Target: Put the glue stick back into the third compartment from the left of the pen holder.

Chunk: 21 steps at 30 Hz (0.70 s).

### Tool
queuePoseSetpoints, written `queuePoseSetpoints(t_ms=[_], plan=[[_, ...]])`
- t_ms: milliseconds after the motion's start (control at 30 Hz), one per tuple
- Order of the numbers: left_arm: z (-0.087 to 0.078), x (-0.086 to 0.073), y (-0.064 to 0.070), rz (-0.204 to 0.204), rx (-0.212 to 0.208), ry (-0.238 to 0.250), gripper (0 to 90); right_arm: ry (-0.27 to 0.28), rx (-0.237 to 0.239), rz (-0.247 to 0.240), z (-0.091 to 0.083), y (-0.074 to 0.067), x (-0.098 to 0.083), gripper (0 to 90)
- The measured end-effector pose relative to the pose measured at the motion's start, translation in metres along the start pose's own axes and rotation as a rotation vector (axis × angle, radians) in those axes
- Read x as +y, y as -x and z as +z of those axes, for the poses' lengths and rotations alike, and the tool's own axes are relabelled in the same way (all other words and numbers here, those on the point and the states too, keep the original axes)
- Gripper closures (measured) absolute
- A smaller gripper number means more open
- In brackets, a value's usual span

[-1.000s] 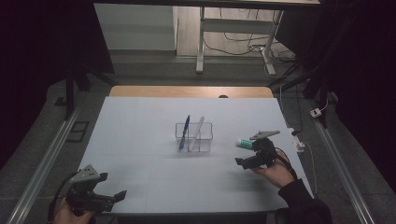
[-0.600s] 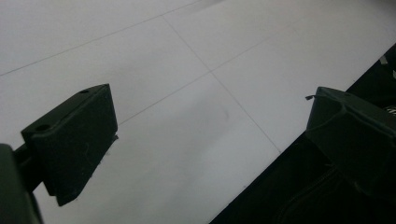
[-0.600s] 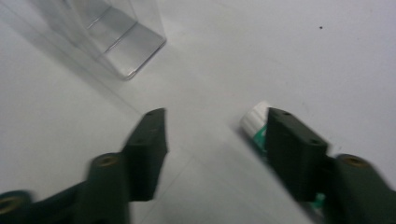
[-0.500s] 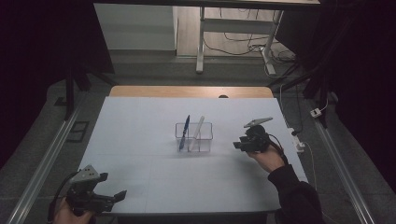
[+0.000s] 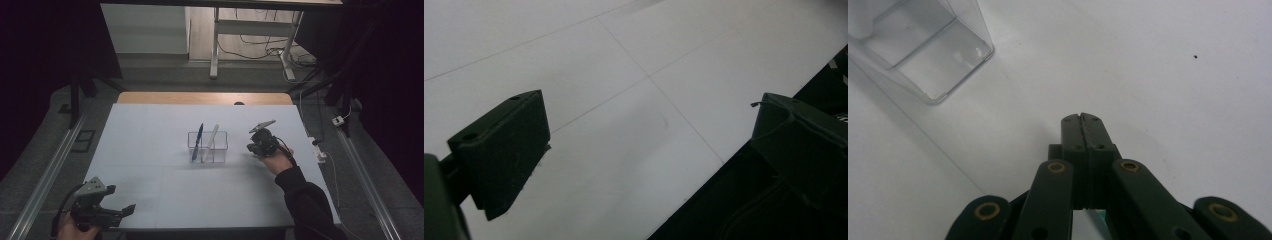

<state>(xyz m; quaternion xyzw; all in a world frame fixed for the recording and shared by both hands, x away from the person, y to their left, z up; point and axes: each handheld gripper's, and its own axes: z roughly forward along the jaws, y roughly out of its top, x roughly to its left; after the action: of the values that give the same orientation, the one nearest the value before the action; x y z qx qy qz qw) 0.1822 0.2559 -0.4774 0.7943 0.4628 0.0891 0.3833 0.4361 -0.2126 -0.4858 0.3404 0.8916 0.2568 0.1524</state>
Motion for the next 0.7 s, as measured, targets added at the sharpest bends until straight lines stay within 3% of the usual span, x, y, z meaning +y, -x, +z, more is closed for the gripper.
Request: queuePoseSetpoints(t_ms=[367,700], plan=[[0.000,0.000,0.000,0.000,-0.003,-0.001,2.4,-0.036,-0.040,-0.035,0.014,0.005,0.002,89.7],[0.000,0.000,0.000,0.000,-0.004,-0.002,2.6,-0.024,-0.053,0.035,0.014,0.018,-0.001,89.6]])
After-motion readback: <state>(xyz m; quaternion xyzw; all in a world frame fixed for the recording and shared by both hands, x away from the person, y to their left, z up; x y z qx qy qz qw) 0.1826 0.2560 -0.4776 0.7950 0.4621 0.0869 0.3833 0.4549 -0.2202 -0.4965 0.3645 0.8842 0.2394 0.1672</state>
